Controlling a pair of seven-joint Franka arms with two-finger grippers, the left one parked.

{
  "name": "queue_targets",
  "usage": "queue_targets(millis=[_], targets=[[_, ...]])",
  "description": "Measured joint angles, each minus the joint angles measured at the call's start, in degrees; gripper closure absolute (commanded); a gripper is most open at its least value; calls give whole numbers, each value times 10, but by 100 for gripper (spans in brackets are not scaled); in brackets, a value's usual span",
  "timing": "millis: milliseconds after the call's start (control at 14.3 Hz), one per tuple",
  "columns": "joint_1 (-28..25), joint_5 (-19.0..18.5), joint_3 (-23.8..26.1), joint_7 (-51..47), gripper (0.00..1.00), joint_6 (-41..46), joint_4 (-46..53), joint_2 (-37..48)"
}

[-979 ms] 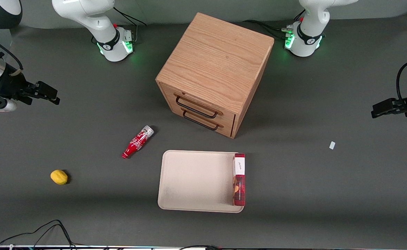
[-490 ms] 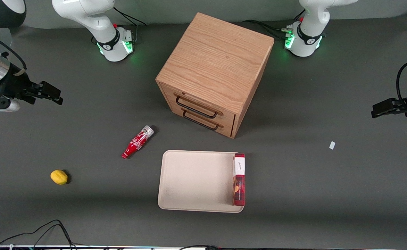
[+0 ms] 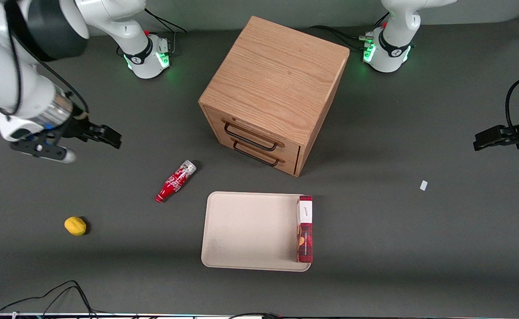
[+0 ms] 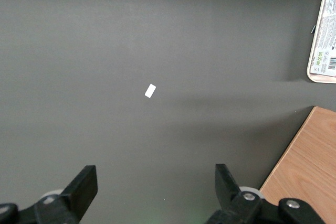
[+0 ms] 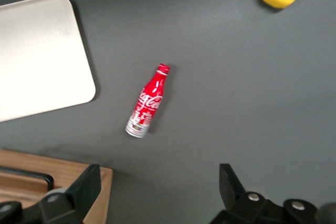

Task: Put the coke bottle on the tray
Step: 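Lower the open right gripper over the red Coca-Cola bottle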

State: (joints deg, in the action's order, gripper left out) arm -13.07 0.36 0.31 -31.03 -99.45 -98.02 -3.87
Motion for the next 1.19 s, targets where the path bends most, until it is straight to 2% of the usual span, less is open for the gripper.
queue_targets(millis=[350,769,1189], targets=[[0,0,12,-77,0,-58,-11,-61],[0,2,13,-140,0,-226,-120,-96],[-1,2,26,-186,0,-352,-176,-168]])
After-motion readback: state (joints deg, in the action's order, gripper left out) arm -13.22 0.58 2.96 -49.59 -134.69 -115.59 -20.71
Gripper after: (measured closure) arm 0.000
